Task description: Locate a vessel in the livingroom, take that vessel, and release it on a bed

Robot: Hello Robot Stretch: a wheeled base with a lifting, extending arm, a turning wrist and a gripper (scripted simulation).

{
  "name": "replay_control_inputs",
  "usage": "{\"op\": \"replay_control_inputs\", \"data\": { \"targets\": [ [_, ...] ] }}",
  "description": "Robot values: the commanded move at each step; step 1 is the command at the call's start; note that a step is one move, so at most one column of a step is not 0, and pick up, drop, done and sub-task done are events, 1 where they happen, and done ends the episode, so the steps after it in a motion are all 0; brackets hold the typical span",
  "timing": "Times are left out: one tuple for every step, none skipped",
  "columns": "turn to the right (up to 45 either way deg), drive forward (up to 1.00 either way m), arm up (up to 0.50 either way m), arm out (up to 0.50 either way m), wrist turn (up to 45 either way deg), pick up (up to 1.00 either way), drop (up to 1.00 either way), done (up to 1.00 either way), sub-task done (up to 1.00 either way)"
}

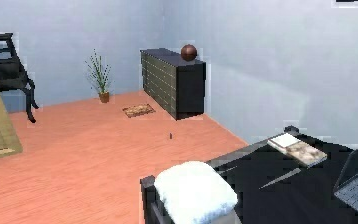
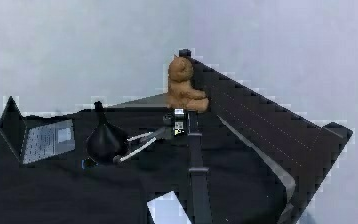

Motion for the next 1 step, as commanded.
{"op": "replay_control_inputs", "data": {
  "targets": [
    [0.0,0.0,0.0,0.0,0.0,0.0,1.0,0.0,0.0]
  ]
}}
